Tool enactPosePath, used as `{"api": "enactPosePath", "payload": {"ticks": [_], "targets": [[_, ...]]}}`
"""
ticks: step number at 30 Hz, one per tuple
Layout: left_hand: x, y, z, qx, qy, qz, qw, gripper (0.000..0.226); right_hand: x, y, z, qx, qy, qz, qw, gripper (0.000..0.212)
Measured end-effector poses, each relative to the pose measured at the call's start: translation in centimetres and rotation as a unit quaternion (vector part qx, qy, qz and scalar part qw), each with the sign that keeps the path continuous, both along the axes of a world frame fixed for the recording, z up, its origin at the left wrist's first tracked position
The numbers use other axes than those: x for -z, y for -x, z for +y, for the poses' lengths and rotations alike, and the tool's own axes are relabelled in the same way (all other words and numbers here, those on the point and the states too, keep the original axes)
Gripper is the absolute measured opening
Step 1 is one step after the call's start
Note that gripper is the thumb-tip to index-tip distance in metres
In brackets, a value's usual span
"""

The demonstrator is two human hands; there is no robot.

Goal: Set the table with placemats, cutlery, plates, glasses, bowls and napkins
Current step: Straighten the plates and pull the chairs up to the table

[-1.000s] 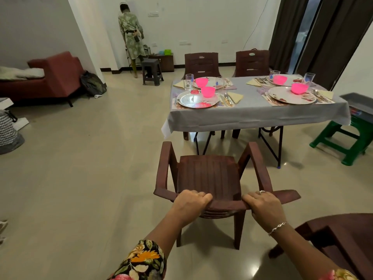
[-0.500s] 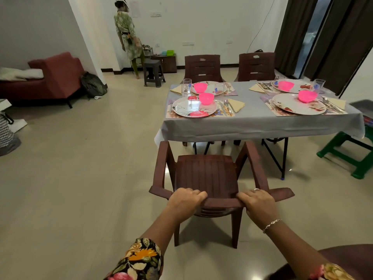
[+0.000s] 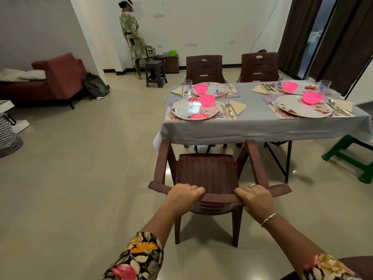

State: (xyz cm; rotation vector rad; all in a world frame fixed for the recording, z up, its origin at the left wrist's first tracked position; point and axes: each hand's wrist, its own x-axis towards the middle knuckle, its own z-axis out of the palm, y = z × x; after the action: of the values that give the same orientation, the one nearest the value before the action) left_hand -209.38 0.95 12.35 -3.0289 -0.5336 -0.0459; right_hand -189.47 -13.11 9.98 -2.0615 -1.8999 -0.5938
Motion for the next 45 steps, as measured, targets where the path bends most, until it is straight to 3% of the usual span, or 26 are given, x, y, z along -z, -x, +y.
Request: {"api": "enactPosePath", "payload": {"ticks": [12, 17, 23, 25, 27, 29, 32, 34, 38, 42, 45], "targets": [[0.1, -1.9, 1.6, -0.003, -0.013, 0.000, 1.000, 0.024, 0.6, -2.1, 1.9, 0.012, 0.015, -0.010, 1.000, 0.035], [0.3, -1.7, 1.2, -0.013, -0.016, -0.020, 1.000, 0.021, 0.9, -2.1, 1.9, 0.004, -0.008, -0.022, 1.000, 0.020], [-0.1, -2.3, -0.6, -0.125, -0.032, 0.007, 0.992, 0.017, 0.9, -1.4, 2.0, 0.059, 0.021, -0.057, 0.996, 0.031], [-0.2, -2.4, -1.6, -0.157, -0.018, -0.001, 0.987, 0.019, 1.0, -0.6, 1.3, 0.094, -0.009, -0.058, 0.994, 0.038], [-0.1, -1.7, -2.9, -0.169, -0.034, -0.026, 0.985, 0.030, 1.3, 0.3, -0.2, 0.116, -0.054, -0.055, 0.990, 0.049], [0.7, -0.8, -4.2, -0.162, -0.067, -0.061, 0.983, 0.055, 1.9, 1.4, -2.4, 0.119, -0.075, -0.056, 0.989, 0.053], [1.6, 1.3, -7.5, -0.172, -0.017, -0.072, 0.982, 0.078, 3.3, 3.6, -6.3, 0.149, -0.061, -0.043, 0.986, 0.067], [2.7, 2.8, -10.1, -0.159, 0.020, -0.025, 0.987, 0.073, 3.8, 5.8, -9.0, 0.173, -0.035, -0.024, 0.984, 0.072], [3.9, 6.2, -15.7, -0.125, 0.046, 0.034, 0.990, 0.070, 4.5, 10.9, -15.1, 0.207, -0.008, -0.003, 0.978, 0.053], [5.1, 8.9, -21.4, -0.071, 0.062, 0.060, 0.994, 0.067, 5.3, 15.5, -22.1, 0.235, 0.020, 0.018, 0.972, 0.072], [5.3, 10.5, -25.4, -0.013, 0.057, 0.073, 0.996, 0.064, 5.1, 18.6, -27.9, 0.263, 0.026, 0.005, 0.964, 0.072]]}}
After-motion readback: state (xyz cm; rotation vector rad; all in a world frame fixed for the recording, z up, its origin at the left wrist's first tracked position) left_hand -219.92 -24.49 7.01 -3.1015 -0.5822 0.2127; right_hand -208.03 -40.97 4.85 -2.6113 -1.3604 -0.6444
